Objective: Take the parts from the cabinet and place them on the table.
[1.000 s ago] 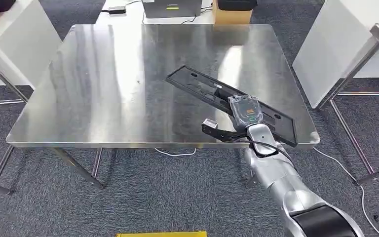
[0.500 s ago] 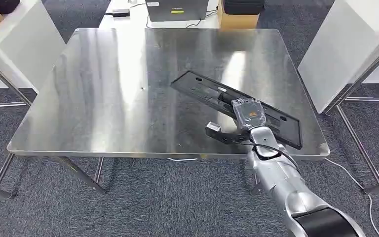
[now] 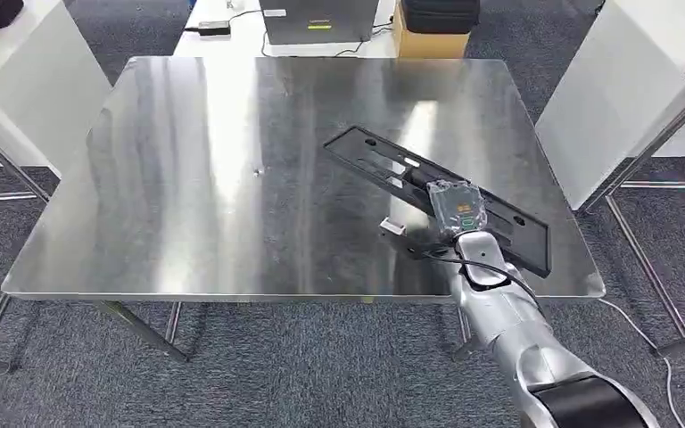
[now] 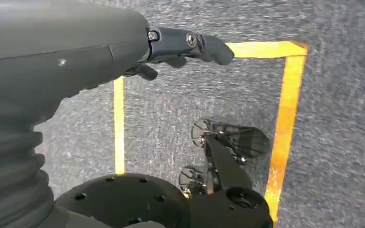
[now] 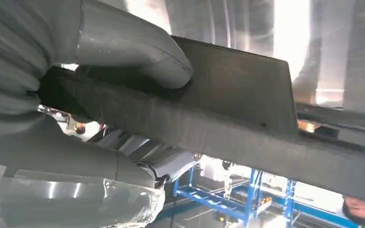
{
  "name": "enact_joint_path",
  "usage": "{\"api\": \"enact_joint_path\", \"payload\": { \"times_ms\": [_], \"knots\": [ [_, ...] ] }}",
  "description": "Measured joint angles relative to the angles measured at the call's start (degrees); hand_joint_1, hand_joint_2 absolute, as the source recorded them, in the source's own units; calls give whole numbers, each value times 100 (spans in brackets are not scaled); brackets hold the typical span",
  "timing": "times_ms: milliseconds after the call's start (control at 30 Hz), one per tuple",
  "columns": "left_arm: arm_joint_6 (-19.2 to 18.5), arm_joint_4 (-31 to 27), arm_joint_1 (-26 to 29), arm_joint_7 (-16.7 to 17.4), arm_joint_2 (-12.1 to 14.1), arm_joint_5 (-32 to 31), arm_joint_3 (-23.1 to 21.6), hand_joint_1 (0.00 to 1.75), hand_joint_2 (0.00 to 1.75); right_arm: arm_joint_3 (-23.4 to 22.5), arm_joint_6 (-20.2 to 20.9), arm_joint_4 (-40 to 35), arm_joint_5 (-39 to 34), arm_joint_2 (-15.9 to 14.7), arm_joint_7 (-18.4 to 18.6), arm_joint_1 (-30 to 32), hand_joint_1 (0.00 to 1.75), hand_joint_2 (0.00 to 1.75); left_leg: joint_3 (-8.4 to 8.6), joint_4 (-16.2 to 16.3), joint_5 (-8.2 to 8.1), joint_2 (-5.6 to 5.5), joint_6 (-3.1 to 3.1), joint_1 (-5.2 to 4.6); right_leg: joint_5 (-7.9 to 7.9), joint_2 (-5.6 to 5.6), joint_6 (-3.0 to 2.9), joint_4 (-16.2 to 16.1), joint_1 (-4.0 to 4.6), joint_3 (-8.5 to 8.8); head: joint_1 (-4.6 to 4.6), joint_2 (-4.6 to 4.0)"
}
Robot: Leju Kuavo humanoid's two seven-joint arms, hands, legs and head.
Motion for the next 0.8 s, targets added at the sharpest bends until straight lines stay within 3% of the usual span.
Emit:
{"api": "enact_joint_path", "payload": {
  "times_ms": [33,67,100,167,333,367,400,433,467,500,533,700,800],
  "knots": [
    [0,-2,-3,-2,2,0,2,0,175,-11,0,-4,13,0,0,1,175,175,58,-66,13,3,47,6,-34,1,60,-12,44,49,-9,0],
    [0,-2,4,-7,0,0,4,0,175,-22,0,-4,31,-7,7,2,175,175,118,-112,23,10,85,32,-87,-15,65,56,28,-11,22,0],
    [0,-2,2,-11,0,-2,7,0,175,-33,2,-5,50,-18,24,-2,175,175,152,-112,2,8,145,16,-214,-19,30,383,27,-121,19,0],
    [7,-4,-24,-24,4,-2,11,0,175,-35,4,-4,101,-26,42,33,175,175,178,-111,-37,7,205,2,-591,-18,-48,1360,21,-661,44,0],
    [7,-2,-25,-26,4,-2,11,0,175,-35,4,-4,103,-26,44,40,175,175,179,-111,-40,5,210,-1,-622,-18,-52,1457,21,-718,44,0],
    [7,-2,-19,-26,2,-2,11,0,175,-46,7,-4,127,-42,59,105,175,175,209,-110,-63,-19,232,-23,-727,-17,-21,2042,33,-1090,68,0],
    [4,-2,-5,-26,2,-4,15,0,175,-61,7,-4,133,-50,66,146,175,175,247,-107,-98,-39,236,-46,-501,-17,53,1820,35,-1090,63,0],
    [4,-2,-5,-26,-4,-7,20,0,175,-68,7,-20,148,-52,83,122,175,175,348,-90,-198,-44,170,-130,274,-35,93,93,64,-334,72,0],
    [4,-2,-8,-28,-4,-11,26,0,175,-70,7,-42,153,-50,85,126,175,175,352,-81,-226,-48,155,-141,300,-32,33,82,52,-318,59,0],
    [7,-2,-10,-31,4,-28,33,0,175,-68,7,-61,155,-48,105,139,175,175,347,-42,-260,-47,227,-154,312,-30,30,75,-14,-326,44,0],
    [7,-2,-9,-31,9,-46,35,0,175,-66,7,-77,164,-46,127,159,175,175,348,-45,-251,-48,248,-137,309,-29,31,84,17,-325,59,0],
    [7,-2,-11,-31,7,-72,35,0,175,-66,7,-151,173,-59,166,168,175,175,358,-65,-253,-33,229,-114,292,-9,5,85,58,-330,53,0],
    [7,-2,-10,-31,7,-76,37,0,175,-66,7,-164,179,-59,168,179,175,175,358,-68,-260,-30,174,-89,287,-9,-4,86,77,-330,59,0]
  ]
}}
